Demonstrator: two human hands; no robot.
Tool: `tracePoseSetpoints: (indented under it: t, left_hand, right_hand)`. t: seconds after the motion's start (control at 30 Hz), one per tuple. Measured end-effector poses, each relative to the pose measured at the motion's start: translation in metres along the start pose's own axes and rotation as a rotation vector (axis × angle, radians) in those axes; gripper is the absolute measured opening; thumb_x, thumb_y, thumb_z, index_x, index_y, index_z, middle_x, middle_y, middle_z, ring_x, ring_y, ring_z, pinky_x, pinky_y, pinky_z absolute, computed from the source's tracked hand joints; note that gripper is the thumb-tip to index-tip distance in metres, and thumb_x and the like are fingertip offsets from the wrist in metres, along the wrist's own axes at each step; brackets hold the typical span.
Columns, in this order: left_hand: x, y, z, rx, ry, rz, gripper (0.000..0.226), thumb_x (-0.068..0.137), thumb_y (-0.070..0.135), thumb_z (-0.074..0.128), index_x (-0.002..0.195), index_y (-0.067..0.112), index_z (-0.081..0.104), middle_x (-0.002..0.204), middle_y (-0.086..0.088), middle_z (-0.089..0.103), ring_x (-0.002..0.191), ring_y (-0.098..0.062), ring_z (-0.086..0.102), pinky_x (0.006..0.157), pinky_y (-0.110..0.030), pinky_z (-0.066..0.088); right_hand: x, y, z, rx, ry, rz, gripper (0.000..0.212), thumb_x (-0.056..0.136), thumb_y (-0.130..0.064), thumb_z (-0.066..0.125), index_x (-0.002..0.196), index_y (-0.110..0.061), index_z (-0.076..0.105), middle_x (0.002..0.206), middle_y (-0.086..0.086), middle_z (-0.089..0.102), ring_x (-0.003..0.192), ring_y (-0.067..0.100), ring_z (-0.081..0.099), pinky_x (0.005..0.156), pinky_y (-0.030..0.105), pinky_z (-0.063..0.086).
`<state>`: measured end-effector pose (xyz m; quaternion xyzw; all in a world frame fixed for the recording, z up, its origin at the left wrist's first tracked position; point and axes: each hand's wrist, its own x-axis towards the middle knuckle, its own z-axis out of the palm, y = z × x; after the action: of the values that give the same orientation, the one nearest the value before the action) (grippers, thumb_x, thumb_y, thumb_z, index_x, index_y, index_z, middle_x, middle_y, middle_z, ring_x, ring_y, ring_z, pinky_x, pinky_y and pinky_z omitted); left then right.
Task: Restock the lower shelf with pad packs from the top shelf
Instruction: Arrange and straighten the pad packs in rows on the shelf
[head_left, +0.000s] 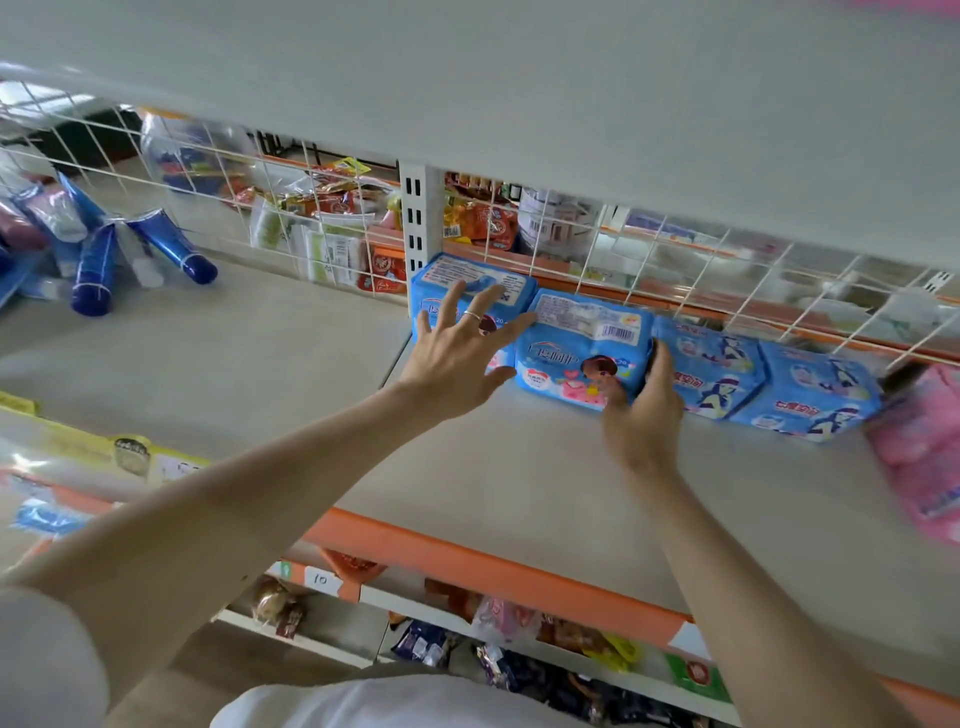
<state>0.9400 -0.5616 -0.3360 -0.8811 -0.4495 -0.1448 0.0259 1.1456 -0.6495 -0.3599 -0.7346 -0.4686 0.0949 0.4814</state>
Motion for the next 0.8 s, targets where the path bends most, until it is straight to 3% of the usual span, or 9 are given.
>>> tracePoseSetpoints:
  t: [0.07,0.13,0.33,0.4,0.5,0.6,0.7,0.8]
  left_hand:
    - [0.001,0.002,0.004,0.006,0.003,-0.011,0.071,0.092,0.045,0.065,0.152,0.044,0.028,0.162,-0.007,0.022,0.148,-0.043,0.011,0.101,-0.073,0.036]
    - [0.001,0.001,0.006,0.011,0.020,-0.002,0.070,0.093,0.043,0.064,0.152,0.044,0.028,0.161,-0.008,0.023,0.148,-0.044,0.012,0.101,-0.074,0.037]
    - [0.009,0.011,0.013,0.006,0.006,-0.081,0.067,0.096,0.050,0.055,0.154,0.043,0.022,0.164,-0.006,0.017,0.149,-0.045,0.004,0.105,-0.073,0.034]
    - [0.013,0.020,0.014,-0.006,-0.015,-0.118,0.069,0.097,0.052,0.053,0.155,0.040,0.019,0.166,-0.007,0.012,0.150,-0.046,0.000,0.108,-0.071,0.032]
    - [0.016,0.027,0.012,0.007,-0.040,-0.140,0.072,0.097,0.054,0.050,0.157,0.038,0.013,0.167,-0.008,0.006,0.150,-0.046,-0.005,0.113,-0.070,0.024]
    - [0.014,0.024,0.010,0.021,-0.049,-0.116,0.076,0.095,0.058,0.050,0.157,0.040,0.009,0.167,-0.006,0.003,0.150,-0.044,-0.006,0.114,-0.070,0.020]
    - [0.013,0.022,0.011,0.030,-0.060,-0.099,0.078,0.094,0.060,0.050,0.156,0.041,0.007,0.167,-0.005,0.002,0.151,-0.043,-0.007,0.115,-0.070,0.019]
    - [0.014,0.023,0.013,0.031,-0.064,-0.104,0.080,0.093,0.062,0.050,0.156,0.041,0.005,0.167,-0.006,0.000,0.150,-0.044,-0.008,0.116,-0.069,0.018]
  right_hand:
    - [0.006,0.002,-0.001,-0.024,-0.014,-0.002,0.062,0.093,-0.006,0.063,0.149,-0.004,0.036,0.119,0.011,0.065,0.099,0.025,0.061,0.074,0.015,0.038]
    - [0.012,0.003,0.001,-0.048,-0.026,0.010,0.066,0.093,-0.008,0.065,0.151,-0.005,0.034,0.107,0.009,0.065,0.089,0.019,0.055,0.071,0.016,0.038]
    - [0.042,0.003,0.012,-0.092,-0.058,0.082,0.070,0.091,-0.009,0.068,0.151,-0.008,0.034,0.125,0.014,0.065,0.113,0.031,0.062,0.096,0.041,0.050]
    - [0.047,0.001,0.015,-0.107,-0.060,0.093,0.069,0.091,-0.011,0.068,0.151,-0.007,0.033,0.124,0.015,0.065,0.113,0.033,0.061,0.095,0.039,0.048]
    - [0.047,0.002,0.015,-0.123,-0.073,0.109,0.073,0.094,-0.009,0.064,0.155,-0.005,0.023,0.116,0.014,0.066,0.108,0.029,0.061,0.082,0.026,0.040]
    - [0.046,0.002,0.010,-0.137,-0.079,0.108,0.070,0.093,-0.017,0.067,0.152,-0.004,0.030,0.110,0.013,0.065,0.104,0.027,0.060,0.083,0.031,0.043]
    - [0.045,0.001,0.004,-0.184,-0.080,0.105,0.060,0.092,-0.025,0.069,0.141,-0.001,0.043,0.123,0.020,0.064,0.114,0.037,0.059,0.087,0.039,0.048]
    - [0.044,-0.001,0.002,-0.171,-0.110,0.096,0.054,0.093,-0.022,0.068,0.137,-0.002,0.044,0.130,0.021,0.061,0.119,0.038,0.057,0.086,0.036,0.047]
